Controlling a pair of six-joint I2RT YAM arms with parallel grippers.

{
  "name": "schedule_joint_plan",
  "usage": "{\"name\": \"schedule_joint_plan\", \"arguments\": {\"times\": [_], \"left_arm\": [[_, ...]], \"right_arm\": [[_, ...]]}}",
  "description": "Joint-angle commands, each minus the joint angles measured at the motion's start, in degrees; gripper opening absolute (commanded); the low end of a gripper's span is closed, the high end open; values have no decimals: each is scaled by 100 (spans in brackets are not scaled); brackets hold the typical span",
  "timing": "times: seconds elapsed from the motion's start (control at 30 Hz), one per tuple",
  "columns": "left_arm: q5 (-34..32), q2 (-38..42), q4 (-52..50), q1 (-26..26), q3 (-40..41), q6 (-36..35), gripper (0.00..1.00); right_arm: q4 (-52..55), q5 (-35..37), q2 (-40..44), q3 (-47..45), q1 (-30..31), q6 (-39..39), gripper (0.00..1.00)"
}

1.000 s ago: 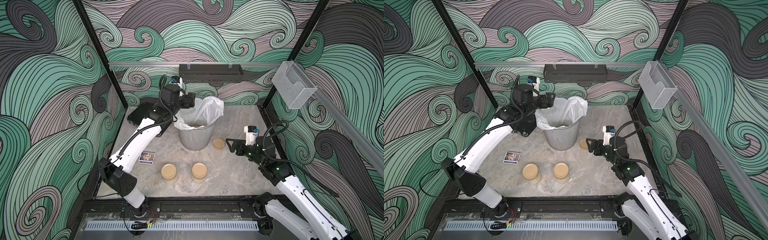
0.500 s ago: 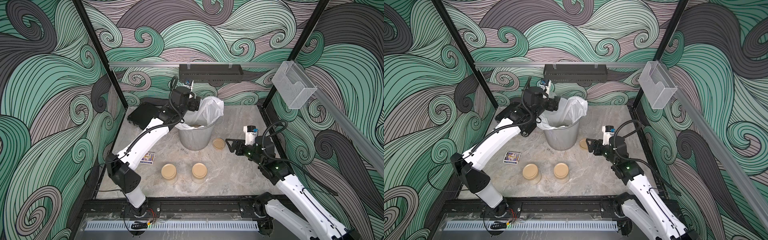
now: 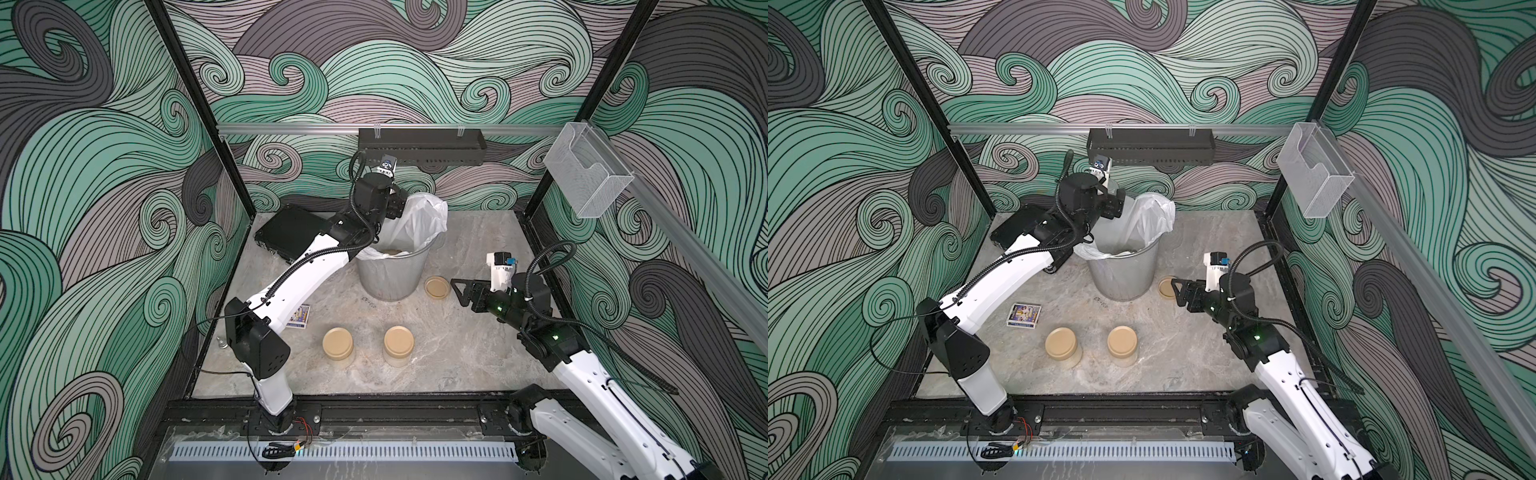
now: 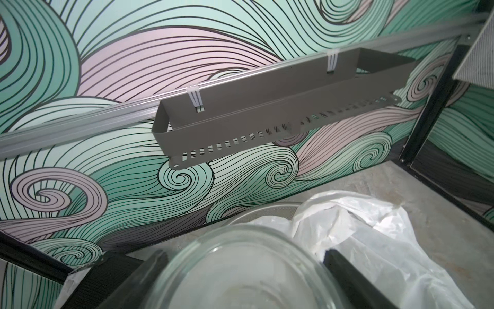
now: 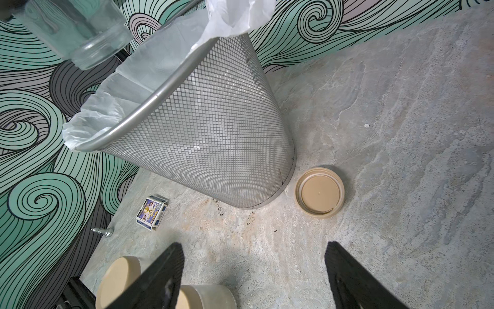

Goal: Empty moldy rice from jars
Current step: Pour the moldy rice from the jar into the trash bin.

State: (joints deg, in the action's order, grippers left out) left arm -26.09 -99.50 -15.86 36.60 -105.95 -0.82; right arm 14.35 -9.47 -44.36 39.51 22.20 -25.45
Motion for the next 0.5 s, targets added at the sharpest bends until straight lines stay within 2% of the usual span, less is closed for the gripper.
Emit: {"name": "schedule_joint_plan", "arguments": {"times": [0.0, 0.17, 0.33, 0.4, 0.47], "left_arm": [[160, -2, 268, 1, -369, 385, 32], [-115, 8, 423, 86, -150, 334, 33], [428, 34, 126, -556, -241, 1480, 33], [587, 129, 417, -394, -52, 1243, 31], [531, 181, 716, 0, 123, 751, 31]], "right_arm": [[62, -10, 217, 131, -35, 111, 83], [164, 61, 357, 84, -35, 120, 82], [178, 44, 371, 101, -39, 94, 82], [191, 47, 363, 125, -39, 113, 82], [192, 49, 332, 152, -35, 120, 83]]}}
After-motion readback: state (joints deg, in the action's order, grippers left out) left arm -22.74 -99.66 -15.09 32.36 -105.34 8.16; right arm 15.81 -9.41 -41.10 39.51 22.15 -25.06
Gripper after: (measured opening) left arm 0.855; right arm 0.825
